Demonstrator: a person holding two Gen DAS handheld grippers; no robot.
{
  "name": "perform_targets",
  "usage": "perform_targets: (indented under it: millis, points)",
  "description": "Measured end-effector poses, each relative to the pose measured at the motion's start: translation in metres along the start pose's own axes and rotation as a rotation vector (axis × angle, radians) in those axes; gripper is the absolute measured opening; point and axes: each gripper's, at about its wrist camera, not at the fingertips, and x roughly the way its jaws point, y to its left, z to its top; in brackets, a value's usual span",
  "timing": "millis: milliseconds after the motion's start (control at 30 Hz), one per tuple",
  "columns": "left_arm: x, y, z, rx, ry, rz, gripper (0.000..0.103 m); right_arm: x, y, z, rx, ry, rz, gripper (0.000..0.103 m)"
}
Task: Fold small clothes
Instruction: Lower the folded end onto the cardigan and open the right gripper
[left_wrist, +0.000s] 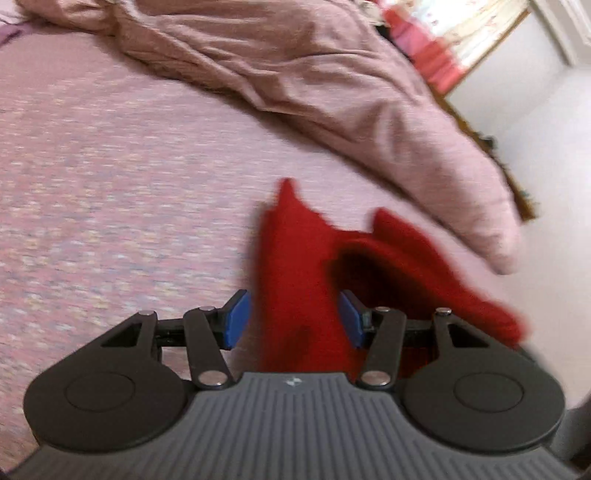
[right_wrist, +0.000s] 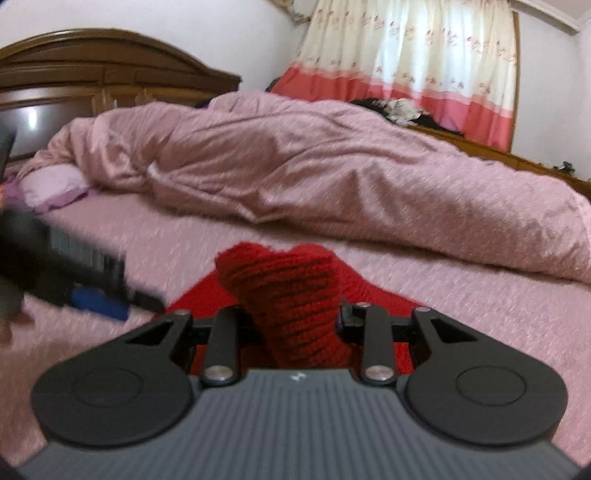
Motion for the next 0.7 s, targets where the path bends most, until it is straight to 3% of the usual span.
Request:
perform_targets:
  millis: [167, 433, 567, 700]
  points:
    - [0.016, -0.027, 0.006, -0.020, 0.091, -0.120, 0.059, -0.010, -0.020, -0.005, 0.161, -0.030, 0.023, 0.033]
    - [0.061, -0.066, 0.018, -0.089, 0.144, -0.208, 0.059, -0.032, -0.065, -0.015, 0.465, -0.116, 0.068, 0.033]
    - [0.084, -0.075, 0.032, -0.113, 0.115, -0.180, 0.059, -0.040, -0.078, -0.020, 0.523, -0.143, 0.079, 0.033]
    - [0.093, -0.076, 0.056, -0.093, 0.059, -0.127, 0.059, -0.040, -0.073, -0.020, 0.458, -0.135, 0.090, 0.033]
